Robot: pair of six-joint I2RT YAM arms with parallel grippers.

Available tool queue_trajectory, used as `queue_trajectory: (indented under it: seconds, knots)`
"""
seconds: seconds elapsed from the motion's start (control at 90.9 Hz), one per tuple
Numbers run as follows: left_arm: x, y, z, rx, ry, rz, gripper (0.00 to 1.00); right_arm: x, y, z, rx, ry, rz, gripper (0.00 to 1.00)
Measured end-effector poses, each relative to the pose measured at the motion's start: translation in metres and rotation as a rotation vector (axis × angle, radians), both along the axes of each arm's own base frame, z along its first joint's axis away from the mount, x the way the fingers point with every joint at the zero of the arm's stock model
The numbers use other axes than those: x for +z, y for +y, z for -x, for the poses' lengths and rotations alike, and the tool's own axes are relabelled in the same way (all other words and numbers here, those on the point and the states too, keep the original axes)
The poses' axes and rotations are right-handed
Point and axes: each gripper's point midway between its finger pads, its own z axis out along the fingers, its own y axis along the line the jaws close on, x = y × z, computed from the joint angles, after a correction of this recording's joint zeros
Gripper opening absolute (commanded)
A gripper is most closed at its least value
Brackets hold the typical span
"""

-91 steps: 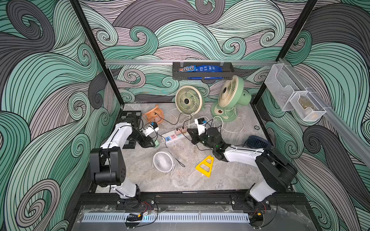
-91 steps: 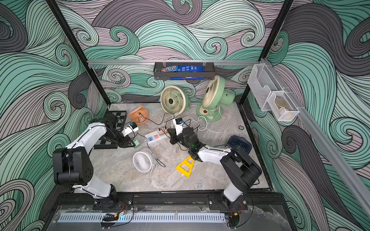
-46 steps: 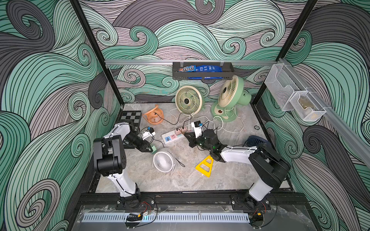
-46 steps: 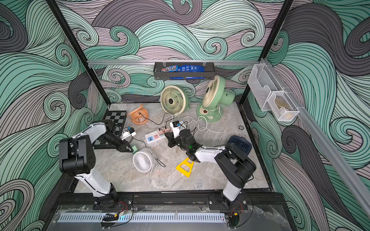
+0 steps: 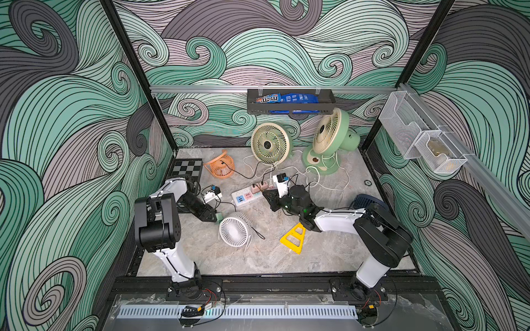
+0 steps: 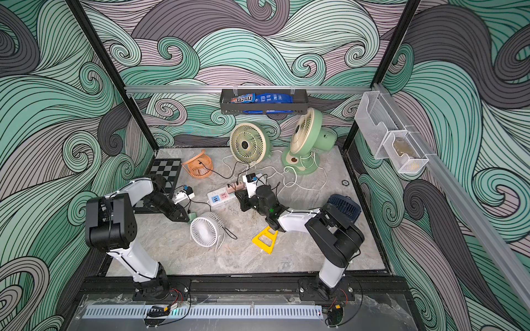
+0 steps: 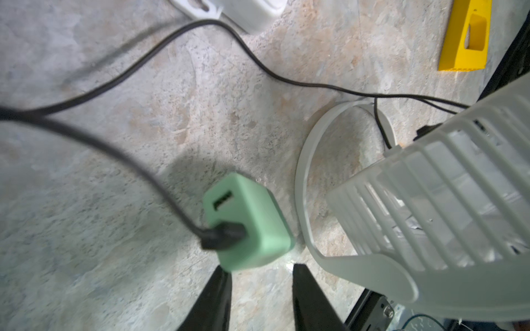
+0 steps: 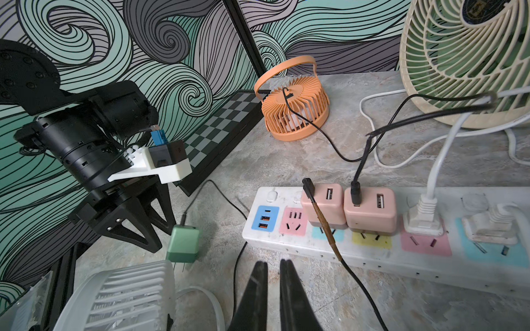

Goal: Unplug the desk fan from the power strip
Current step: Place the plug at the center of the board, then remove the plug from the socket.

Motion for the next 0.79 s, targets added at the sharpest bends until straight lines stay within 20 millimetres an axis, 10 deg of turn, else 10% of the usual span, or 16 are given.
queue_trajectory:
  seconds: [0.264,0.451,0.594,0.792]
  knots:
    - [0.008,0.011,-0.013,0.020,-0.042,-0.041,0.50,0.005,0.000,-0.004,-0.004,-0.011,-0.009,0.17]
    - [0.061,0.012,-0.050,0.058,-0.236,-0.047,0.48,-0.004,-0.001,-0.010,-0.013,-0.006,0.001,0.11]
    - [0.102,-0.001,-0.078,0.074,-0.390,-0.010,0.48,-0.021,0.000,-0.013,-0.016,0.016,0.020,0.08]
    - [0.109,-0.042,-0.099,0.020,-0.479,0.031,0.48,-0.037,-0.005,-0.022,-0.035,0.039,0.015,0.03]
